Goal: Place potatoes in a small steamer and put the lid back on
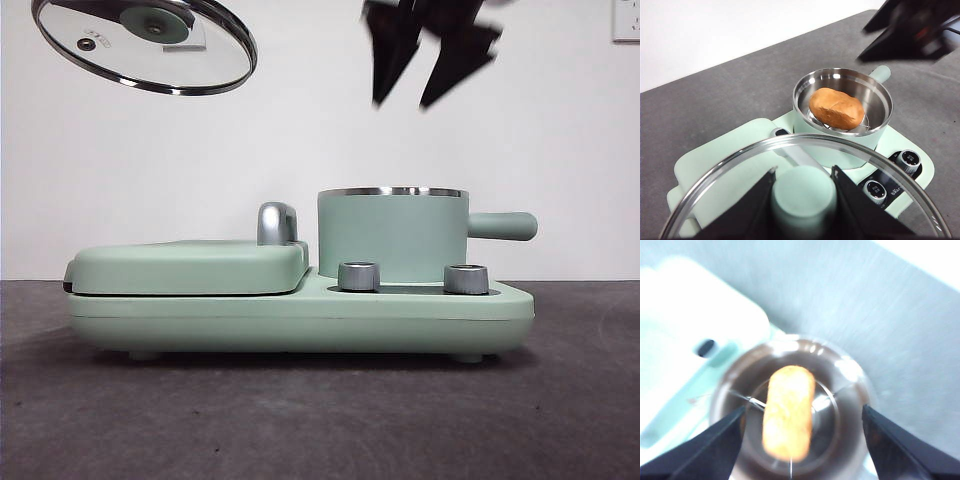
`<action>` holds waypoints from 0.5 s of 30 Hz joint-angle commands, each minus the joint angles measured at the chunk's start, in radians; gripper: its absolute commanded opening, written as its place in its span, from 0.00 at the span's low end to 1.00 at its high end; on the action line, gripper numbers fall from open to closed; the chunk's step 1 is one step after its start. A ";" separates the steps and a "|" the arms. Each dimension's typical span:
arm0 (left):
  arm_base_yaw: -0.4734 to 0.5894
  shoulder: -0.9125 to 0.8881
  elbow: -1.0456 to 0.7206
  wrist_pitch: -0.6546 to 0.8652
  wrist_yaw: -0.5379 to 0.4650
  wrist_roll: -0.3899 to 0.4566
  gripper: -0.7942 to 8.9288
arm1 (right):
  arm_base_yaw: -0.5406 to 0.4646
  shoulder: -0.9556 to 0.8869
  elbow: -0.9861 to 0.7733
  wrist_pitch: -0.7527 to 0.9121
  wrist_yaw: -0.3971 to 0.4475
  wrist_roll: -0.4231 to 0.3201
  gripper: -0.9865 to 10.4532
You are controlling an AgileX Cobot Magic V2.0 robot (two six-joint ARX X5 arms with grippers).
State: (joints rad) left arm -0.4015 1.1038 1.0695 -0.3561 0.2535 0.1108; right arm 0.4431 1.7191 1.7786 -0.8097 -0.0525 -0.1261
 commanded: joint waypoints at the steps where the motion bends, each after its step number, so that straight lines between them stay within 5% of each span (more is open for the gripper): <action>1: -0.005 0.001 0.019 0.032 0.002 -0.007 0.10 | 0.006 -0.063 0.000 -0.020 -0.001 0.000 0.41; 15: -0.005 0.001 0.019 0.035 0.003 -0.007 0.10 | 0.006 -0.631 -0.714 0.225 0.002 0.088 0.40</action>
State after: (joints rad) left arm -0.4015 1.1038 1.0695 -0.3550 0.2535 0.1108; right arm 0.4435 1.1046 1.0786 -0.6014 -0.0513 -0.0708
